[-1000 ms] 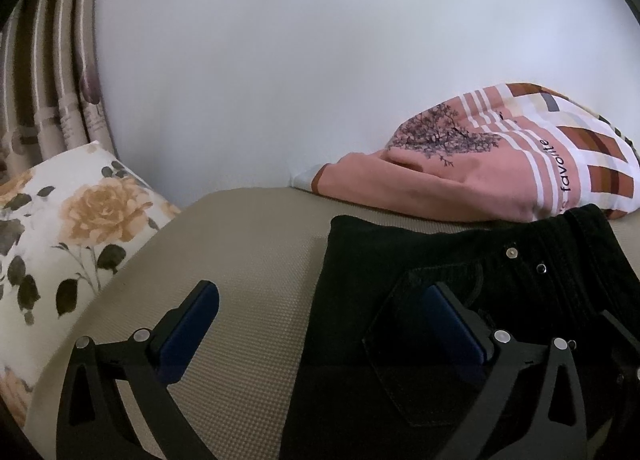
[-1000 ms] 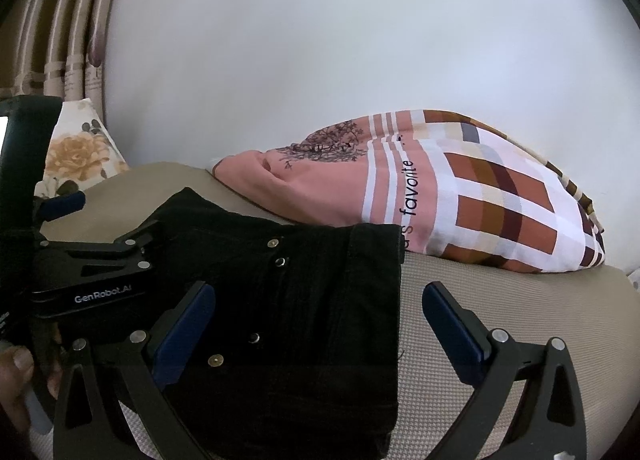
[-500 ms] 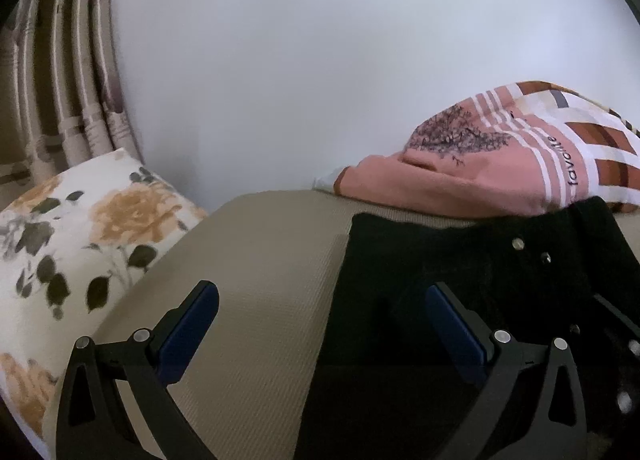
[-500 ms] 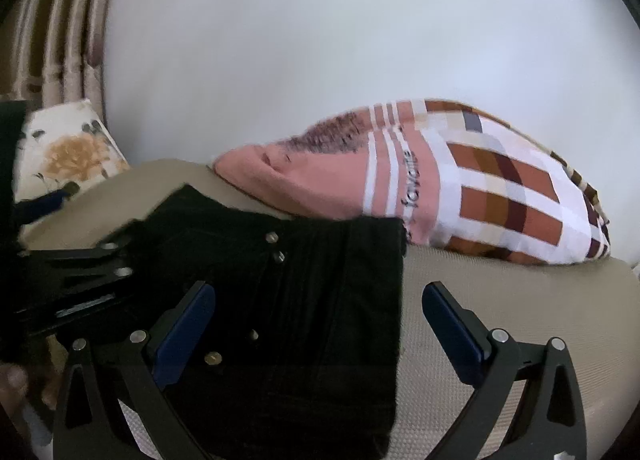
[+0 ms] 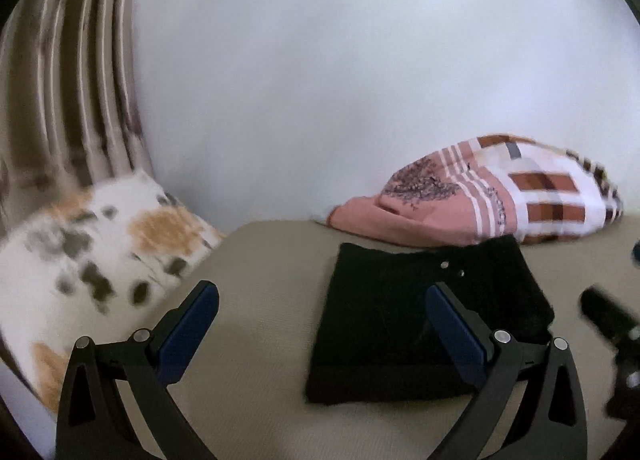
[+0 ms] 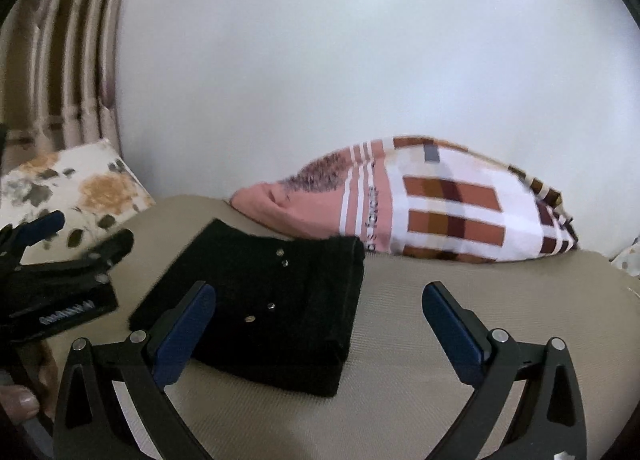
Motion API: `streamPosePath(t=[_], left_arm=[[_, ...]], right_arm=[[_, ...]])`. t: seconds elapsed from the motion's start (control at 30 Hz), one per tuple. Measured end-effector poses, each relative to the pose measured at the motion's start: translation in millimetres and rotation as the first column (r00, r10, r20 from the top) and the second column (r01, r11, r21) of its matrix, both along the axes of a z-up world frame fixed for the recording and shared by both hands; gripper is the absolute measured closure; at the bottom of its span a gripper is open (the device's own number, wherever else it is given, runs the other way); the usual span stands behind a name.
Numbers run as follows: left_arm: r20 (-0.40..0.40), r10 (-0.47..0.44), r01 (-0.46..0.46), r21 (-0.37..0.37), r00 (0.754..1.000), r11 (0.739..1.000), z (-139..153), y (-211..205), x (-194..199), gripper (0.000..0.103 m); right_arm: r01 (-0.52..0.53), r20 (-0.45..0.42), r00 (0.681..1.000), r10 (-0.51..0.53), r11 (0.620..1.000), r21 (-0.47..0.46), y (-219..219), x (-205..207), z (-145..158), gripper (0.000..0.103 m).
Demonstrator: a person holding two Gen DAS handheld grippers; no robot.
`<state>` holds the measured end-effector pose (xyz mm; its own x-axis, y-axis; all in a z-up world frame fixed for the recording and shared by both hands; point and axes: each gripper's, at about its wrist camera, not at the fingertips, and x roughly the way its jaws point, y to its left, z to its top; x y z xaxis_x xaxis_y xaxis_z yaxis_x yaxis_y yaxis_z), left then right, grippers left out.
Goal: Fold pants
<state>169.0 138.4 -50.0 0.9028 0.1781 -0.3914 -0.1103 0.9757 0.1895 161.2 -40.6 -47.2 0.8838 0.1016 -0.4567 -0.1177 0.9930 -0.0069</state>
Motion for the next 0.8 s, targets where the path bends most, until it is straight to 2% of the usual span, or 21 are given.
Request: streamPosePath(t=[0.07, 0.17, 0.27, 0.37, 0.47, 0.63, 0.8], left_arm=[[0.002, -0.011, 0.011, 0.045, 1.000, 0.999, 12, -9, -16, 0.001], [0.013, -0.030, 0.030, 0.061, 0.999, 0.998, 31, -19, -37, 0.000], [0.048, -0.048, 0.047, 0.031, 0.998, 0.998, 56, -25, -56, 0.000], [0.143, -0.019, 0.018, 0.013, 0.990, 1.000, 81, -27, -84, 0.000], [0.175, -0.021, 0.029, -0.045, 0.984, 0.999, 104, -23, -103, 0.000], [0.169, -0.056, 0.075, -0.106, 0.984, 0.992, 125, -16, -120, 0.000], [0.131, -0.068, 0.081, -0.090, 0.989, 0.993, 128, -19, -127, 0.000]], right_arm=[[-0.001, 0.023, 1.000, 0.001, 1.000, 0.005, -6, -16, 12, 0.000], [0.010, 0.048, 0.999, -0.011, 1.000, 0.018, -17, -34, 29, 0.000], [0.022, 0.066, 0.998, -0.024, 0.999, 0.032, -28, -51, 42, 0.000], [0.031, 0.084, 0.996, -0.034, 0.999, 0.032, -37, -67, 53, 0.000], [0.040, 0.112, 0.993, -0.044, 0.998, 0.038, -45, -84, 65, 0.000], [0.049, 0.147, 0.988, -0.056, 0.997, 0.056, -54, -103, 82, 0.000], [0.034, 0.173, 0.984, -0.043, 0.998, 0.054, -50, -118, 92, 0.000]])
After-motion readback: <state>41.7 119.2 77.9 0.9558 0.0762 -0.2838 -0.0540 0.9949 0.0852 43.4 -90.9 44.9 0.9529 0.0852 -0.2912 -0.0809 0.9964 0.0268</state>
